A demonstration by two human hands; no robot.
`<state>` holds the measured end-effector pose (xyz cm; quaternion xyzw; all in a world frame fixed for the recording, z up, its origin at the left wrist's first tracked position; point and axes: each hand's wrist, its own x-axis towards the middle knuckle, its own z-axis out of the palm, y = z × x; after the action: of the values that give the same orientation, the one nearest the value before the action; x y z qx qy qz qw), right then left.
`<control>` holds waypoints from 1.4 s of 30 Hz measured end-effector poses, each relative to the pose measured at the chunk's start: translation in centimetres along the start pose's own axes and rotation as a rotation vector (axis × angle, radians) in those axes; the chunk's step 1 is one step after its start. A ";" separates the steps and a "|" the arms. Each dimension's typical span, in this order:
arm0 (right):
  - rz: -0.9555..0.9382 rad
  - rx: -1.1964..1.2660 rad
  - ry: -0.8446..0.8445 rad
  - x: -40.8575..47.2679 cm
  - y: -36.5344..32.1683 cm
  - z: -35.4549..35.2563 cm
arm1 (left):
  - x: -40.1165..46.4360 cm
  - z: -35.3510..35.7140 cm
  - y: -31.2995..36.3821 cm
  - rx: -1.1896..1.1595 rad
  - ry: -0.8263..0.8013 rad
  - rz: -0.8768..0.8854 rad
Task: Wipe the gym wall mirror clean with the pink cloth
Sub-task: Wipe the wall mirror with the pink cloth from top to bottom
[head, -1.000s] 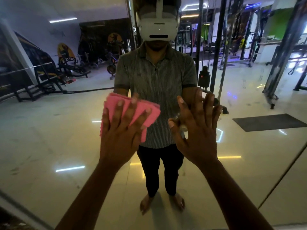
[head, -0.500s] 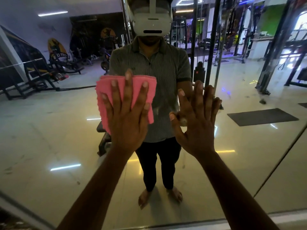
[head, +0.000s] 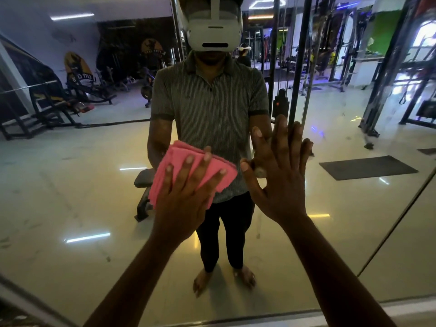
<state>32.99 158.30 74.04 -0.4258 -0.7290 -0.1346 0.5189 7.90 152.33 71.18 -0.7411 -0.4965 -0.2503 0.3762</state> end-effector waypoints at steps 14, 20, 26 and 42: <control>-0.001 -0.004 0.003 0.1 0.1 0.2 | 0.2 -1.5 -3.7 0.048 0.138 -0.225; 0.004 -0.009 -0.001 0.0 0.0 0.3 | 3.1 -0.7 -0.9 -0.029 0.104 -0.063; 0.003 -0.007 0.013 0.0 0.1 0.5 | 0.7 -2.0 -4.8 0.024 0.145 -0.319; -0.012 -0.014 0.031 0.0 0.1 0.6 | 1.1 -1.1 -2.4 -0.050 0.160 -0.193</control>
<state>32.66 158.72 73.74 -0.4229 -0.7224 -0.1491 0.5264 6.08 152.61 73.40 -0.6767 -0.5274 -0.3561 0.3703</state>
